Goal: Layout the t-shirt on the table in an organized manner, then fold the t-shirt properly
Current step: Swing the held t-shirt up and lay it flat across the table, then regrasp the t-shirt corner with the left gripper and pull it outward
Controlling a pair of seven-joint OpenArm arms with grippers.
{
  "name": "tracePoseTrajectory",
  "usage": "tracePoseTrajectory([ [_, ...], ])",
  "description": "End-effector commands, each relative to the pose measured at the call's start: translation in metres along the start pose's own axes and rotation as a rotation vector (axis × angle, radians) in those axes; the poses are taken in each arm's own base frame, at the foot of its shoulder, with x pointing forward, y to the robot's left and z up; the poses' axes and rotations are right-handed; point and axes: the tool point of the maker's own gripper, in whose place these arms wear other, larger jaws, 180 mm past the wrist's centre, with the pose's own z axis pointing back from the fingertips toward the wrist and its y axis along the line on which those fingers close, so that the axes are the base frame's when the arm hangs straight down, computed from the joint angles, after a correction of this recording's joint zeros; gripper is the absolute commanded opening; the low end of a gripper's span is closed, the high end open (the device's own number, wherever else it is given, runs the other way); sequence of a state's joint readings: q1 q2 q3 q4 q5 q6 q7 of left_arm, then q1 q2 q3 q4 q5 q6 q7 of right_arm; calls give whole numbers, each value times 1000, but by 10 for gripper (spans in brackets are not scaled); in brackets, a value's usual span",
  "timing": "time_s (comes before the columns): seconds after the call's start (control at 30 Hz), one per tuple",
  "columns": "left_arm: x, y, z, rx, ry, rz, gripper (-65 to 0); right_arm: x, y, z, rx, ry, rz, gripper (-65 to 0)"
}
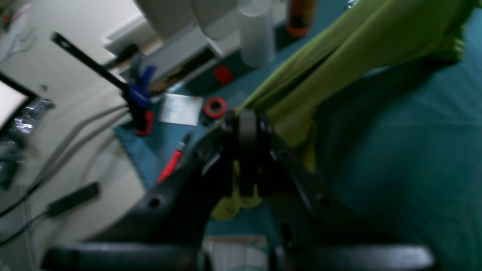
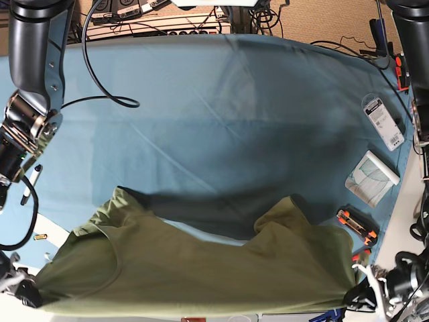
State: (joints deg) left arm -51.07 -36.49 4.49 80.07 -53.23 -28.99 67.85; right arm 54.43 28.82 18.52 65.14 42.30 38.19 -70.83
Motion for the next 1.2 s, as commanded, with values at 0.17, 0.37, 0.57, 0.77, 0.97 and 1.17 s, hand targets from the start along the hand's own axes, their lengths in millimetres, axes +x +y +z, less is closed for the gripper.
tracePoseTrajectory([
  [0.17,-11,5,13,-5,27,24,-650,10,-7,31,3,-8,31,-650],
  [0.37,-51,-18,0,-71,103,53,-650,-17,-4,44,-55,54,121,-650],
  [0.57,-93,-48,-6,-116,183,38,-650,-42,-8,68,-111,58,143,-650],
  [0.77,-148,-86,-7,-155,286,10,-650,-84,-19,93,-161,113,109,-650],
  [0.97,-202,-129,-5,-207,386,10,-650,-139,-12,109,-173,261,132,-650],
  [1.17,-238,-180,-8,-248,424,84,-650,-187,0,123,-158,389,151,-650],
])
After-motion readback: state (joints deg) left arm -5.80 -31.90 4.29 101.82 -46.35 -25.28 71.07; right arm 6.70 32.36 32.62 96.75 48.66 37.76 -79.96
